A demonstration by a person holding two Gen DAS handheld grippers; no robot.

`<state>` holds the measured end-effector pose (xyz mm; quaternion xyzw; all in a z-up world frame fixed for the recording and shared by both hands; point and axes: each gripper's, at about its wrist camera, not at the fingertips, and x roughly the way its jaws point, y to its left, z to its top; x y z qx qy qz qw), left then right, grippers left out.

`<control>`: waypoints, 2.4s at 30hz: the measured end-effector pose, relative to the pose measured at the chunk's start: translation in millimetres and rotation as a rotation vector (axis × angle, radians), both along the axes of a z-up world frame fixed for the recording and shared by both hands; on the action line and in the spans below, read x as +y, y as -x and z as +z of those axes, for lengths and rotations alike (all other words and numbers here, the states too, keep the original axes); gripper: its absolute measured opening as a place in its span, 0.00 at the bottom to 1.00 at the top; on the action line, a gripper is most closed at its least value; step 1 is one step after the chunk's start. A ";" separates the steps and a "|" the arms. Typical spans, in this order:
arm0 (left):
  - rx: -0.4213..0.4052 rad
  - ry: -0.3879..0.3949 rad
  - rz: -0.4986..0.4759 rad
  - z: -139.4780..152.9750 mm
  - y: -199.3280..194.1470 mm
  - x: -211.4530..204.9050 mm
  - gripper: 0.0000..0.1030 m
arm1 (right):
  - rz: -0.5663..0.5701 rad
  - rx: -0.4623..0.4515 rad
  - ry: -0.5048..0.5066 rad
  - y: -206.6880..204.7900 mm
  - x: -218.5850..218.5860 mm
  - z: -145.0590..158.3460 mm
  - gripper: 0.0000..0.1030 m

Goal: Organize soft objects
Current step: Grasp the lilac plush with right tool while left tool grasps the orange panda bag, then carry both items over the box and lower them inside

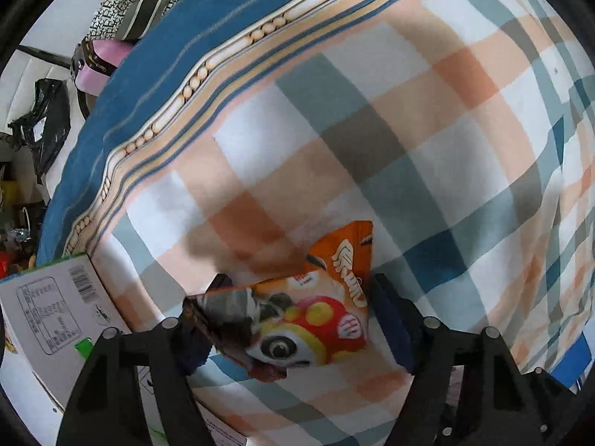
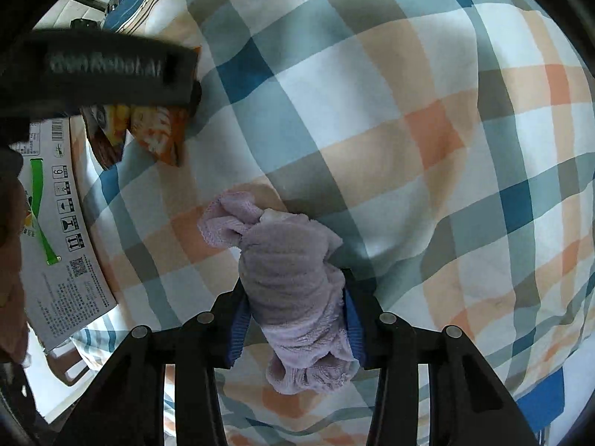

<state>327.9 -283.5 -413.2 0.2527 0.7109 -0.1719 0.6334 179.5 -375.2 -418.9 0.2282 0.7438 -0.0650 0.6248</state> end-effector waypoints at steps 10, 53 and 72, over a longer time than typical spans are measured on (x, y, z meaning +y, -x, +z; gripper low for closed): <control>-0.045 0.008 0.007 1.2 10.4 -0.9 0.63 | 0.025 0.015 0.026 -9.0 14.8 -5.6 0.47; -0.323 0.329 0.156 220.5 118.4 133.3 0.61 | 0.112 -0.278 0.076 49.6 74.3 177.9 0.33; -0.405 0.192 0.495 229.2 121.0 389.4 0.61 | 0.428 -0.355 -0.099 -33.0 318.0 217.5 0.33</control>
